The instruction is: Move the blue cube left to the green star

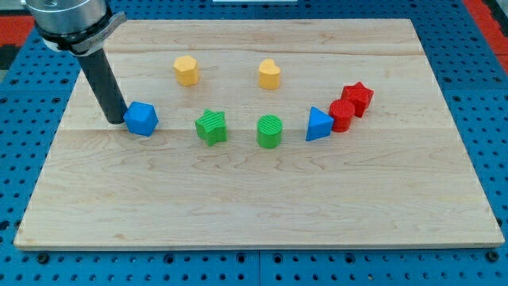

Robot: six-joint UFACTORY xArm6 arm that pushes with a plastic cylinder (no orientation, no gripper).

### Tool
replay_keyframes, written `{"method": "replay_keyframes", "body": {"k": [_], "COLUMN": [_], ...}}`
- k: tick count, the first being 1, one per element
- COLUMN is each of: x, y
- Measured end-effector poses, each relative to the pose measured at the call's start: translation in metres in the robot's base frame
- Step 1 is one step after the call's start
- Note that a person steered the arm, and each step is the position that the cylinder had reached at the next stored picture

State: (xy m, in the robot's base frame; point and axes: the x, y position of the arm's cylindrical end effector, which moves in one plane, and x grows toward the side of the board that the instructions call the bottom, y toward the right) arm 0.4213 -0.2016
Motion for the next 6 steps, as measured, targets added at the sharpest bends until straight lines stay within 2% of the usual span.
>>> {"method": "replay_keyframes", "body": {"k": [1, 2, 3, 4, 6], "x": [0.000, -0.020, -0.071, -0.086, -0.107], "y": [0.047, 0.041, 0.019, 0.035, 0.140]}}
